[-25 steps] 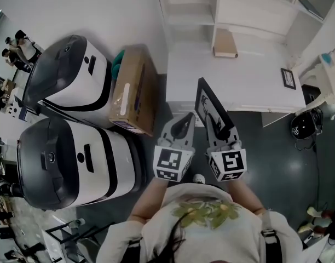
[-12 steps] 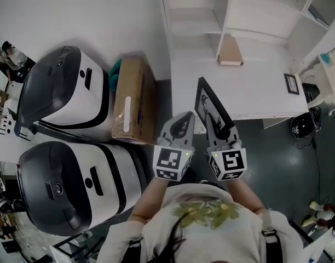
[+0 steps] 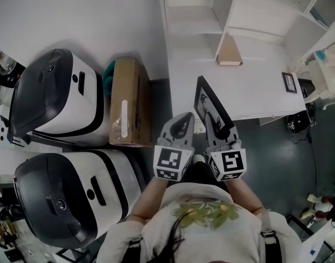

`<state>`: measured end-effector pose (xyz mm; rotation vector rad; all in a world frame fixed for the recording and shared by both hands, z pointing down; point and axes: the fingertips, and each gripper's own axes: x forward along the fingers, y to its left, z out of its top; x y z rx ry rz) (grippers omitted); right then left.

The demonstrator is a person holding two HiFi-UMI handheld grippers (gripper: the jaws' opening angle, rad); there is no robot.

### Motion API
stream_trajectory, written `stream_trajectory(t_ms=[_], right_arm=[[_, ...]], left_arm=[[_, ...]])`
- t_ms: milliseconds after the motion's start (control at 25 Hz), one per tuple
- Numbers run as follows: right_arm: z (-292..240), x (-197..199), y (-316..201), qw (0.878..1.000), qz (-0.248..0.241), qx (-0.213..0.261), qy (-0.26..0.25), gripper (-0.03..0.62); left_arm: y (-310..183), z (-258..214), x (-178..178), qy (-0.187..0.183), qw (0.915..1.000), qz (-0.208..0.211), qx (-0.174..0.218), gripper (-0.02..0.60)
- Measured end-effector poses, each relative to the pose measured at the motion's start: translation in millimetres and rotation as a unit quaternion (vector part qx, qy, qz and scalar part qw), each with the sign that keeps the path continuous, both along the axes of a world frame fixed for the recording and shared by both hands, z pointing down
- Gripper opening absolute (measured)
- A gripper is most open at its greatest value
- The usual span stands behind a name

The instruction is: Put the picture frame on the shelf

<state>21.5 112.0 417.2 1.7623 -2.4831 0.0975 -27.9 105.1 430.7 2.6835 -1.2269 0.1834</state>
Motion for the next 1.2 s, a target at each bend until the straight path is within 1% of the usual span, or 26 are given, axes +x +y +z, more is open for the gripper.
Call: stream_trajectory(t_ms=[240, 400, 600, 880, 1200], right_arm=[[2.1, 0.6, -13.2, 1.0, 0.005, 0.001, 0.005, 0.035], [2.9, 5.7, -27.8, 1.0, 0.006, 0.003, 0.006, 0.035], [-2.5, 8.1, -54.8, 1.0, 0.004, 0.012, 0.0, 0.035], [-16.2, 8.5, -100.0, 1.0, -0.002, 0.027, -0.007, 0.035], [-24.4, 9.7, -145.2, 0.999, -0.006, 0.04, -0.009, 0.035]], left_arm=[[-12.1, 5.4, 2.6, 0.003, 1.0, 0.006, -0.007, 0.028], [-26.9, 2.9, 5.2, 0.003, 1.0, 0.003, 0.002, 0.028], [-51.0, -5.1, 4.1, -0.005, 1.0, 0.0, 0.006, 0.028], [-91.6, -20.0, 6.1, -0.014, 0.9996, -0.007, 0.024, 0.028], [-128.6, -26.0, 11.0, -0.016, 0.9995, -0.007, 0.025, 0.028]])
